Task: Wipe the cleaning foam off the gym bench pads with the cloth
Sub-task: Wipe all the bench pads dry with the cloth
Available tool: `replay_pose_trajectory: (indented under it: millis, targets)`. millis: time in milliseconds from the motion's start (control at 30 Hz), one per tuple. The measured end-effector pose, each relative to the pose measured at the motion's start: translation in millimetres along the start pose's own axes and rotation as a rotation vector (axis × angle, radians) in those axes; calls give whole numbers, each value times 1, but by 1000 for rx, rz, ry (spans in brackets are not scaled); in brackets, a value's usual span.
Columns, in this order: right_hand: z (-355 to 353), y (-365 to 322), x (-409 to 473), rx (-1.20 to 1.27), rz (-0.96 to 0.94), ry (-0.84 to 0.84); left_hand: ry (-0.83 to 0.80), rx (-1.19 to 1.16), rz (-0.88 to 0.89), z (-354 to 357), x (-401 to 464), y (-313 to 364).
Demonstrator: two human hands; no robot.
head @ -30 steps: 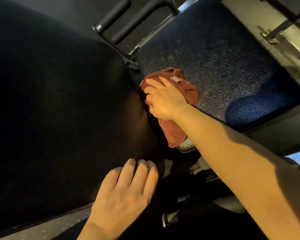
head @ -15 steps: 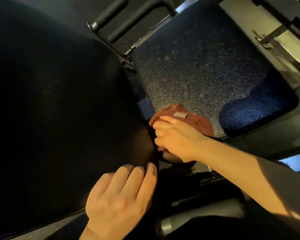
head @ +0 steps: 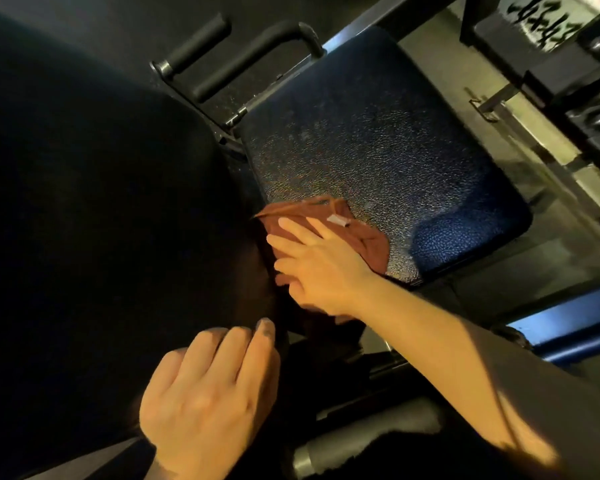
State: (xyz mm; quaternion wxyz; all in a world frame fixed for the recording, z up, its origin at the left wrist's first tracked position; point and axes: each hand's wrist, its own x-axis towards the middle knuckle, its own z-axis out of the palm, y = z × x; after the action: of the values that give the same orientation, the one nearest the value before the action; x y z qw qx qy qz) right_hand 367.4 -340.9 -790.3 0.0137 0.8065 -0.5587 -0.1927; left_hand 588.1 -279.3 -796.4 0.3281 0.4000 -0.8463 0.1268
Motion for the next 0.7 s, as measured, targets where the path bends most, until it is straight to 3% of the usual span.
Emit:
replay_pose_trajectory:
  millis: [67, 200, 333, 467, 567, 700]
  targets:
    - [5, 3, -26, 5, 35, 35, 23, -32, -54, -2, 3, 3]
    - [-18, 45, -40, -16, 330, 243, 84, -49, -84, -1, 9, 7]
    - [-49, 117, -40, -144, 667, 255, 98, -56, -67, 2, 10, 8]
    - [-54, 128, -9, -182, 800, 235, 82, -41, -17, 2, 9, 7]
    - [-48, 94, 26, -212, 666, 165, 99, -17, -48, 5, 10, 8]
    - [-13, 12, 41, -185, 237, 35, 101, -9, -66, 7, 9, 10]
